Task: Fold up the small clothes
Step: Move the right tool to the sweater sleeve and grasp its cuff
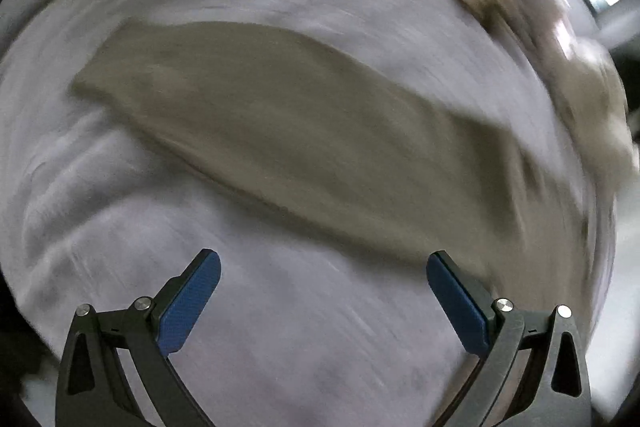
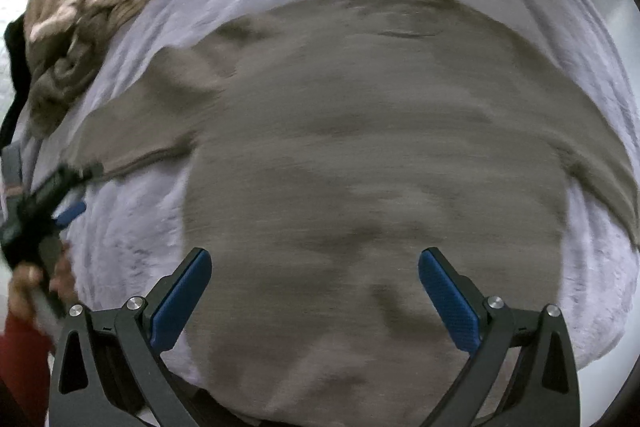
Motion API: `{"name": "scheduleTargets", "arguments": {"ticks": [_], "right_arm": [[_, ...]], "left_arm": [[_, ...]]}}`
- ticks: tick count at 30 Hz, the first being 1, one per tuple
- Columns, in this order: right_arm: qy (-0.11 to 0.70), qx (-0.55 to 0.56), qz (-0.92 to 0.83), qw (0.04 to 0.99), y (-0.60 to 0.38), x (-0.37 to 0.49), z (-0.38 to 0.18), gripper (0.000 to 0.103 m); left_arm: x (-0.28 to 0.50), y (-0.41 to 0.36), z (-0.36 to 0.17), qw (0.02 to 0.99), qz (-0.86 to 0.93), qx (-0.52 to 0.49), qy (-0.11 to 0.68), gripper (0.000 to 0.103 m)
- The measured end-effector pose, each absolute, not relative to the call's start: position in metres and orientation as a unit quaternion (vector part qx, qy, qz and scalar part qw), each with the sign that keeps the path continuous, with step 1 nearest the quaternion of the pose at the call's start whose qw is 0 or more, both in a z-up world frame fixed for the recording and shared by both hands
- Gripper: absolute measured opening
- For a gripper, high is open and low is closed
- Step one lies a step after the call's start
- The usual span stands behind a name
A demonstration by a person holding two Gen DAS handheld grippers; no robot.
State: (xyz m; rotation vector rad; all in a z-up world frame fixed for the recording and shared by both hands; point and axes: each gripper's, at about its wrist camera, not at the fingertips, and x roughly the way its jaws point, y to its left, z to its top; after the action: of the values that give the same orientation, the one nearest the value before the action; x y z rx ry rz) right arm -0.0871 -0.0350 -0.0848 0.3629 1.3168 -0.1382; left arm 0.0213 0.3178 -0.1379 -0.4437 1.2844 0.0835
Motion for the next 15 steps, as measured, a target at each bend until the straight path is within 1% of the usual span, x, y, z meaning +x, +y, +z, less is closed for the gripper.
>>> {"name": "scheduleTargets", "arguments": {"ticks": [3,6,7,8,9,10,11,12,15], "right_arm": [[0.612,0.156,-0.047,0.774,-0.01,-0.078,-0.091,0.103],[0.622,0.151,-0.04,0.767,0.002,-0.073,-0.097,0.103],[0.623,0.152,-0.039,0.766,0.005,-0.071,-0.099,0.103],[0.627,0.152,-0.04,0.763,0.006,-0.07,-0.101,0.103],[0.628,0.154,-0.041,0.762,0.007,-0.069,-0.102,0.103],[0.628,0.157,-0.039,0.761,0.007,-0.07,-0.102,0.103],[0.629,0.16,-0.037,0.76,0.006,-0.069,-0.103,0.103],[0.63,0.163,-0.036,0.759,0.005,-0.07,-0.103,0.103],[0.623,0.172,-0.028,0.763,-0.001,-0.075,-0.097,0.103]], "left_arm": [[0.034,0.359,-0.159,0.77,0.053,-0.274,0.574,0.103],[0.043,0.371,-0.169,0.773,0.049,-0.3,0.556,0.102],[0.046,0.37,-0.168,0.778,0.048,-0.296,0.552,0.095],[0.048,0.37,-0.166,0.788,0.046,-0.288,0.542,0.084],[0.051,0.368,-0.165,0.794,0.048,-0.277,0.54,0.057],[0.055,0.368,-0.166,0.797,0.041,-0.273,0.537,0.026],[0.058,0.376,-0.172,0.798,0.023,-0.283,0.531,0.01],[0.063,0.384,-0.174,0.798,0.014,-0.295,0.526,0.008],[0.063,0.375,-0.152,0.821,0.006,-0.284,0.495,0.008]]}}
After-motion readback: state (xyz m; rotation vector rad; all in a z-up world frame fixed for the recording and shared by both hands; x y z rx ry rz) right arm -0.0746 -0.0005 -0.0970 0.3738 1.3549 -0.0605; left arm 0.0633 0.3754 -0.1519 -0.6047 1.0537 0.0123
